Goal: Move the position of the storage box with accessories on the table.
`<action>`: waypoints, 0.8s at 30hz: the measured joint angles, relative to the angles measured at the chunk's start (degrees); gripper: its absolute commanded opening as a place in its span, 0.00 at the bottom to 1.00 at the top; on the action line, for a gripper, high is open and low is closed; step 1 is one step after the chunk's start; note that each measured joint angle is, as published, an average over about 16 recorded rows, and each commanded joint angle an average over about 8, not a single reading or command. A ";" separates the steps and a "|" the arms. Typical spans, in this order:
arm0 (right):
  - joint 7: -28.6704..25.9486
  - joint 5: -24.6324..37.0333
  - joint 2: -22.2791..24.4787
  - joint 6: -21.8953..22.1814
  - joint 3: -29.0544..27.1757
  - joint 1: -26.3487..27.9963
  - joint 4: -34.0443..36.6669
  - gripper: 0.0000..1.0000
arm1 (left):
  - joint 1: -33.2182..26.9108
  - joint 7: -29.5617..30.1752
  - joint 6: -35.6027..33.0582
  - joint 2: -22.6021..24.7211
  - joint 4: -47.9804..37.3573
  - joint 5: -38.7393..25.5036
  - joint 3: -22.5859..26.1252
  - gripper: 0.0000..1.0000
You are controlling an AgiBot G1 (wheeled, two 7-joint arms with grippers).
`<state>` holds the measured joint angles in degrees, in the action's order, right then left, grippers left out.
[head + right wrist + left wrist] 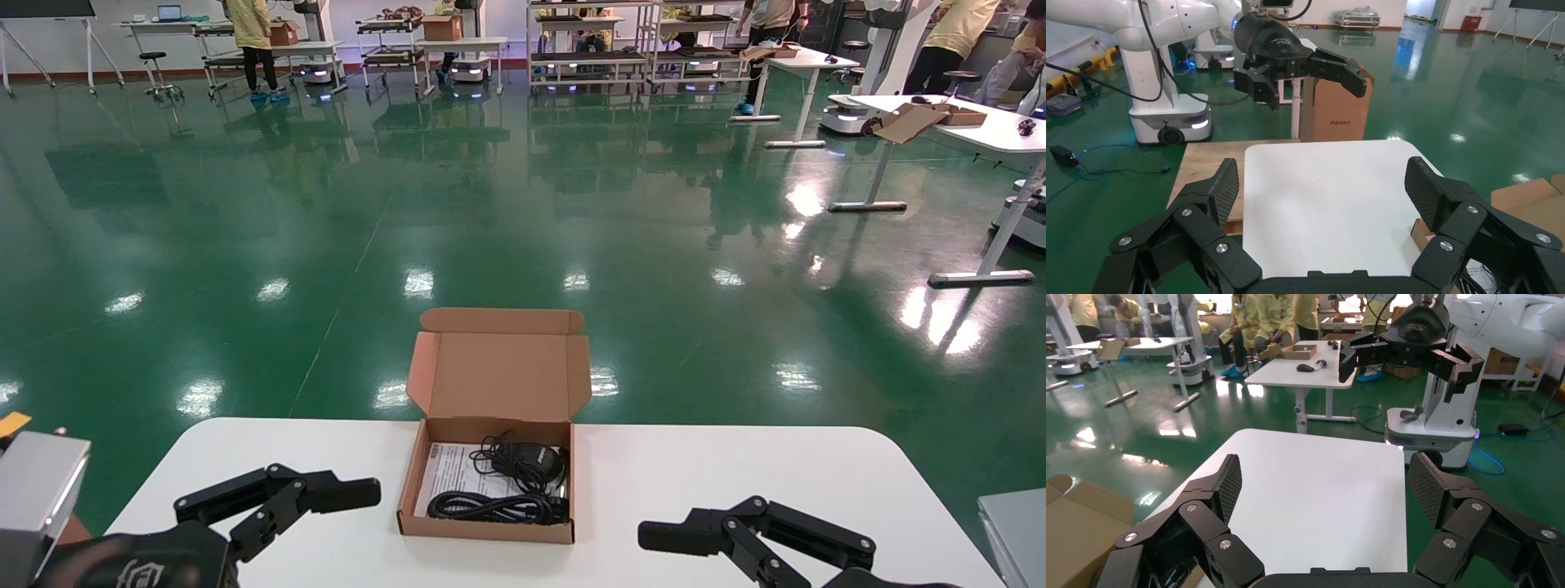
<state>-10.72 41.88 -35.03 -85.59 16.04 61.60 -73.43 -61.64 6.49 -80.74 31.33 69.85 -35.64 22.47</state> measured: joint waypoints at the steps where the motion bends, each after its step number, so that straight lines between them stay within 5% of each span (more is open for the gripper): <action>1: 0.00 0.00 0.00 0.00 0.00 0.00 0.00 1.00 | 0.00 0.00 0.00 0.00 0.00 0.00 0.00 1.00; 24: -2.00 2.43 0.74 -0.92 1.12 3.20 0.33 1.00 | 0.00 0.00 0.00 0.00 0.00 0.00 0.00 1.00</action>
<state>-12.72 44.31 -34.30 -86.51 17.17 64.80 -73.10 -61.64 6.49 -80.74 31.34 69.85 -35.64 22.47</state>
